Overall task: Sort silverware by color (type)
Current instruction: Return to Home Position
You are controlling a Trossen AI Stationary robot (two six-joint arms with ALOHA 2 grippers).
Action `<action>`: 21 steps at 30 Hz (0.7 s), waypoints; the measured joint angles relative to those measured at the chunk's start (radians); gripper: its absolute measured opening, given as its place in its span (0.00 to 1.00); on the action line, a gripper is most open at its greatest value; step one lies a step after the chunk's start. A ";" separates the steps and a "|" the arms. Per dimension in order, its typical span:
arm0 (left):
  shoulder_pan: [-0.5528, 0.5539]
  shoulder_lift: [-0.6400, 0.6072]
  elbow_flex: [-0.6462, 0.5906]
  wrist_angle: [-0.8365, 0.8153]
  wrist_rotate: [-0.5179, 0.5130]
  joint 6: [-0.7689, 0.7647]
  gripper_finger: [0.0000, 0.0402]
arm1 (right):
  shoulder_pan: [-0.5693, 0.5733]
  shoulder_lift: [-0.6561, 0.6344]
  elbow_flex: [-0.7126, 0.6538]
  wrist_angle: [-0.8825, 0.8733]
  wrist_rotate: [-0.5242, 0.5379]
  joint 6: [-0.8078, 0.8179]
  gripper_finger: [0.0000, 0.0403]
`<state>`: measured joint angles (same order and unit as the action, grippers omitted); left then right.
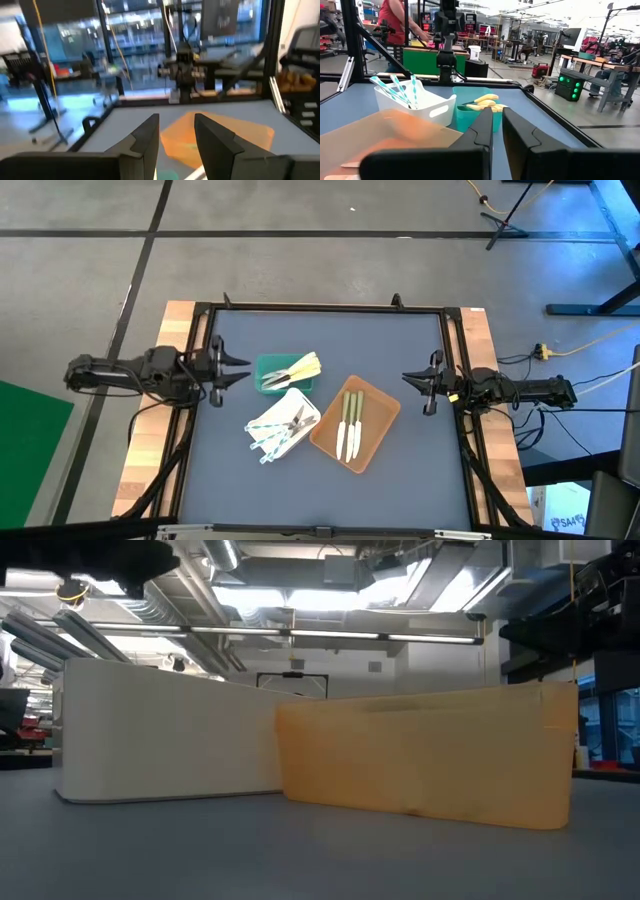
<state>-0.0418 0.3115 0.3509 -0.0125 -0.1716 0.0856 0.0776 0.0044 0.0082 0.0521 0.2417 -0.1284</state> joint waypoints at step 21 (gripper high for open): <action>0.000 -0.248 -0.287 0.087 -0.002 0.007 0.29 | 0.000 0.000 0.000 0.000 0.000 0.000 0.08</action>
<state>-0.0418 0.0638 0.0636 0.0748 -0.1735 0.0921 0.0776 0.0044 0.0082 0.0517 0.2417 -0.1284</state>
